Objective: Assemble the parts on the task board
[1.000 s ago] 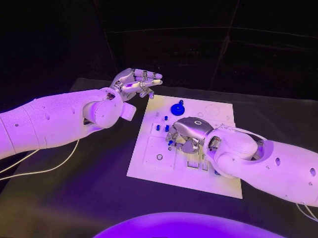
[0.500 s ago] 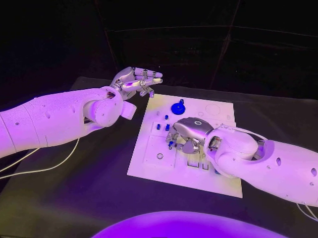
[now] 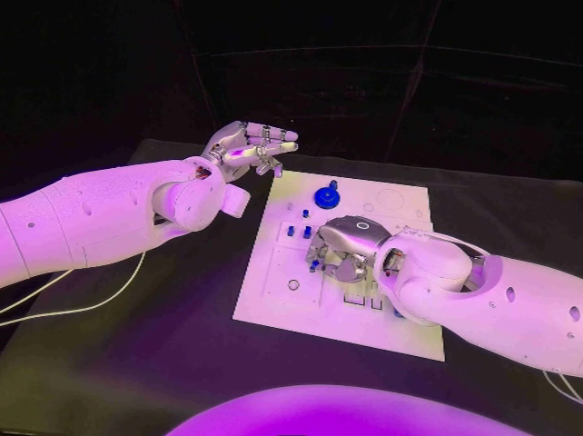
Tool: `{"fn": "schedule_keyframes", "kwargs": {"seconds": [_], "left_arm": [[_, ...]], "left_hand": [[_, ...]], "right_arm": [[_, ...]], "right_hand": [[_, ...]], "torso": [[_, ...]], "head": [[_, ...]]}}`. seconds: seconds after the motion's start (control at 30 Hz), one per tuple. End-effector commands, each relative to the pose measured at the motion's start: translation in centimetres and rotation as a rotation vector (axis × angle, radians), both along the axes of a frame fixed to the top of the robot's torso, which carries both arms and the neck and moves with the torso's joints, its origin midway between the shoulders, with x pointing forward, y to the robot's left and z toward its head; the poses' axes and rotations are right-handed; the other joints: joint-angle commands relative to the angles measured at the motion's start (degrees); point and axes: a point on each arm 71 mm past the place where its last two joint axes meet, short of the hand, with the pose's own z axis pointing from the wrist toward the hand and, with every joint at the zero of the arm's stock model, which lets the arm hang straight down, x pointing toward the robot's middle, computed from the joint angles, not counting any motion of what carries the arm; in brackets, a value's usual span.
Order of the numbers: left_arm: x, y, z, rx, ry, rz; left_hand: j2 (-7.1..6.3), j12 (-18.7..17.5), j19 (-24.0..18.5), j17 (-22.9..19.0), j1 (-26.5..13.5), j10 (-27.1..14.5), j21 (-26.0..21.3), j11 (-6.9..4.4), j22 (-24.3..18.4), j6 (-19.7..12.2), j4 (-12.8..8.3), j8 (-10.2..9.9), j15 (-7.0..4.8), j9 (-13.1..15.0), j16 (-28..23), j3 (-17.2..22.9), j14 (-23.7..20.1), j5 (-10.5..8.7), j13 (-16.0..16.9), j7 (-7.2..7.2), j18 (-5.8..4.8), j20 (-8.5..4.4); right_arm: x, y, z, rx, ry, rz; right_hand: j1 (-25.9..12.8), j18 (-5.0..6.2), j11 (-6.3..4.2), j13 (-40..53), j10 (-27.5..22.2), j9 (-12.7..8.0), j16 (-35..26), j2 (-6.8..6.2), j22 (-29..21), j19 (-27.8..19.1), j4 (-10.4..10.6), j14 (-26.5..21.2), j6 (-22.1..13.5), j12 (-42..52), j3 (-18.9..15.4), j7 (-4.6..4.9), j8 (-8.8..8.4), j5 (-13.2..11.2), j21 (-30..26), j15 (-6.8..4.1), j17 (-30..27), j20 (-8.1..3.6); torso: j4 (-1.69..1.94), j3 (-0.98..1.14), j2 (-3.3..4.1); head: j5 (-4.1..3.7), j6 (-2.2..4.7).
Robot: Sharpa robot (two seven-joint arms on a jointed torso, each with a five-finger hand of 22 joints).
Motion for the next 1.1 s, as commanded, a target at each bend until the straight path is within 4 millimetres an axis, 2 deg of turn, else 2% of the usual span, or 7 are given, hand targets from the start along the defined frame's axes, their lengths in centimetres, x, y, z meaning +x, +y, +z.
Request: {"fn": "schedule_keyframes", "kwargs": {"seconds": [0.03, 0.37, 1.1], "left_arm": [[0.01, -0.06, 0.17, -0.01, -0.006, -0.008], [0.01, -0.03, 0.16, -0.01, -0.005, -0.007], [-0.1, 0.02, 0.22, -0.009, -0.004, -0.007]], "left_hand": [[-0.07, 0.3, 0.0, 0.0, 0.1, -0.3, -0.3, 0.07, -0.1, -0.5, -0.4, -0.2, 0.24, -0.1, 0.2, 0.0, 0.0, 0.12, -0.1, 0.06, 0.3, 0.45], [-0.06, 0.3, 0.1, 0.1, 0.1, -0.3, -0.3, 0.08, -0.1, -0.5, -0.5, -0.2, 0.25, -0.1, 0.2, 0.0, 0.0, 0.12, -0.1, 0.06, 0.3, 0.46], [-0.02, 0.4, 0.1, 0.1, 0.1, -0.5, -0.3, 0.1, -0.1, -0.6, -0.5, -0.1, 0.28, -0.1, 0.3, 0.0, 0.1, 0.12, -0.1, 0.09, 0.31, 0.49]], "right_arm": [[-0.06, 0.07, -0.07, -0.019, 0.006, 0.013], [-0.07, 0.19, -0.13, -0.023, 0.009, 0.017], [0.14, 0.56, -0.64, -0.054, -0.003, 0.012]], "right_hand": [[-0.6, -0.87, 0.18, -0.1, 0.2, 0.1, 0.3, 0.2, 0.0, 0.4, -0.3, 2.4, 0.2, 0.1, 0.1, 0.28, -0.14, 0.4, 0.2, -0.34, -0.1, -0.15], [-0.6, -0.87, 0.18, -0.1, 0.2, 0.1, 0.3, 0.2, 0.0, 0.4, -0.4, 2.4, 0.2, 0.1, 0.1, 0.28, -0.14, 0.4, 0.2, -0.33, -0.1, -0.14], [-1.1, -0.84, 0.22, -0.1, 0.2, 0.1, 0.1, 0.19, -0.1, 0.3, -0.5, 2.4, 0.2, 0.1, 0.0, 0.32, -0.16, 0.7, 0.1, -0.3, -0.4, -0.12]], "torso": [[-0.06, 0.02, 0.01], [0.07, 0.0, 0.02], [0.03, 0.0, -0.01]], "head": [[-0.08, -0.11], [0.03, -0.32], [0.1, -0.76]]}}
